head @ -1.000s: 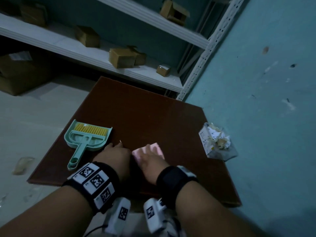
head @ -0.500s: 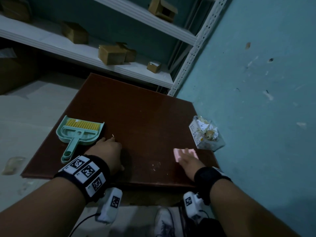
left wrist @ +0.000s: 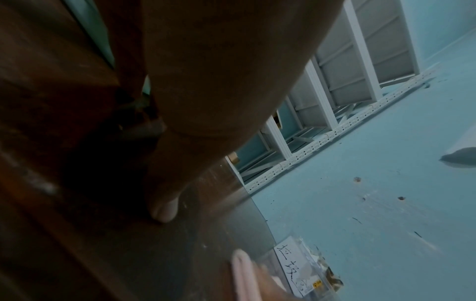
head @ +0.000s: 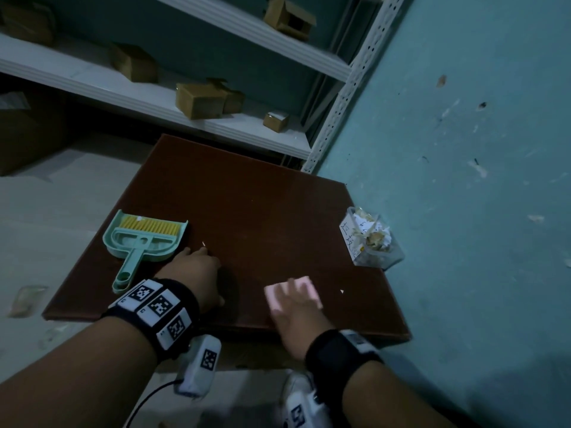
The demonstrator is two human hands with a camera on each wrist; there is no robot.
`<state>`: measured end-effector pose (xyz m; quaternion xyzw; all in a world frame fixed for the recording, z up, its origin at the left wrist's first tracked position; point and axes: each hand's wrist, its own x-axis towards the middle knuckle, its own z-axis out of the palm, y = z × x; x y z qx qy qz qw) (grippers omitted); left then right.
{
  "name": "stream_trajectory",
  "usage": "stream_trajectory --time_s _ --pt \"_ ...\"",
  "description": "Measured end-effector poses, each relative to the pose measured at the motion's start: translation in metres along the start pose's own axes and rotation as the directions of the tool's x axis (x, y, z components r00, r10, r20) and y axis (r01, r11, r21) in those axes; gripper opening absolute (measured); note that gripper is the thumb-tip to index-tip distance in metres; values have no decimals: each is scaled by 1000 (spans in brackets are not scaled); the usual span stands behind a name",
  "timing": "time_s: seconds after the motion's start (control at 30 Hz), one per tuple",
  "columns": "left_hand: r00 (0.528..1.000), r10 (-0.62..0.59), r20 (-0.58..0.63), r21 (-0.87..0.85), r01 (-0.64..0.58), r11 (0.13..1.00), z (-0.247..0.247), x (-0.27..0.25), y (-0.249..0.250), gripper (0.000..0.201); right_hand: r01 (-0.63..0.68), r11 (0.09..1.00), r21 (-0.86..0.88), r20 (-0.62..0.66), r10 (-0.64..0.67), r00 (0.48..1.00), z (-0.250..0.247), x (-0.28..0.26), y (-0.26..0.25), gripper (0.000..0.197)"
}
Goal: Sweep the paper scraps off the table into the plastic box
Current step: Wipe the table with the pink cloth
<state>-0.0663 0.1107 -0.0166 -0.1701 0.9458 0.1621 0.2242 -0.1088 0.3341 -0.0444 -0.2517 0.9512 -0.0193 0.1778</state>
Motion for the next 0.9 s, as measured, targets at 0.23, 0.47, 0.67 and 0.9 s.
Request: stream_trajectory --time_s 0.23,0.47,0.67,0.9 --pt "1000 5 -12 -24 -5 1000 5 4 -3 82 177 983 -43 141 -170 975 9 10 -11 63" --pt "1000 -8 -26 -36 7 999 10 11 -6 86 -186 977 -102 31 190 981 -28 24 114 68" --pt "999 -3 -35 -40 2 999 12 14 -8 86 -330 944 -26 0 330 944 -34 41 193 80" --pt "998 13 -60 -27 -14 1000 14 17 -9 85 -370 929 -10 -97 368 925 -25 39 199 87"
